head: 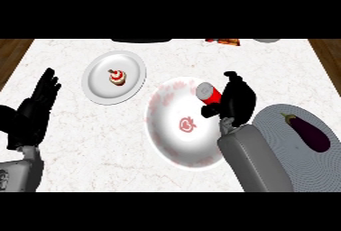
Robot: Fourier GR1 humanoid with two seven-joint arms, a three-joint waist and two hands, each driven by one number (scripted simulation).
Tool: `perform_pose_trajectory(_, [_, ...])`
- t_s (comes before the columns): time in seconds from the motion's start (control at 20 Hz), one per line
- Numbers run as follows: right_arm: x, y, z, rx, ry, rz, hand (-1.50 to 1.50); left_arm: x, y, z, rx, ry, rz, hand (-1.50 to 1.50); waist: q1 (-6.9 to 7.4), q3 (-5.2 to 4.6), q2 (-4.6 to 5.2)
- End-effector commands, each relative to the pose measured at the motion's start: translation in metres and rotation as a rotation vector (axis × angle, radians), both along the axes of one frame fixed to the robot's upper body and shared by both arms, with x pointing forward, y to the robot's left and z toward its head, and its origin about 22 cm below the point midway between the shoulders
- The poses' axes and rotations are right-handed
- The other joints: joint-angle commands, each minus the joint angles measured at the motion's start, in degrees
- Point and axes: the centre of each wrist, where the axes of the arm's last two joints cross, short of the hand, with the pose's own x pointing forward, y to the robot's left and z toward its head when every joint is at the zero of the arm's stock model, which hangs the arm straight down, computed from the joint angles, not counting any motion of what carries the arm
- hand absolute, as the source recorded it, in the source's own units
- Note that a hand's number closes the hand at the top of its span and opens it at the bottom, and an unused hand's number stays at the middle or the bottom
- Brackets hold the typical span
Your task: Pick the can from the placemat and place it in the bowl
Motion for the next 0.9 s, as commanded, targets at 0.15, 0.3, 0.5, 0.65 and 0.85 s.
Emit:
perform_pose_trajectory(0.15, [-0.016, -0.020, 0.031, 0.352, -0.408, -0.115, -1.50, -0.012, 0.004, -0.010, 0.008, 0.001, 0.032, 0.00, -0.39, 0.13, -0.51])
perform_pose_trajectory(0.3, [-0.032, -0.029, 0.041, 0.455, -0.604, -0.144, -1.50, -0.012, 0.007, -0.007, 0.007, 0.005, 0.028, 0.00, -1.12, 0.14, -0.64])
perform_pose_trajectory(0.5, [-0.075, -0.036, 0.037, 0.594, -0.670, -0.161, -1.50, -0.008, 0.015, -0.009, 0.004, -0.003, 0.037, 0.00, -1.83, 0.01, -0.52])
perform_pose_trajectory(0.65, [-0.113, -0.063, 0.038, 0.592, -0.645, -0.203, -1.50, -0.013, 0.009, -0.022, 0.003, 0.005, 0.047, 0.00, -2.09, -0.04, -0.49])
perform_pose_trajectory(0.85, [-0.171, -0.092, 0.026, 0.617, -0.612, -0.174, -1.50, -0.022, 0.001, -0.016, -0.012, 0.007, 0.043, 0.00, -1.64, 0.06, -0.49])
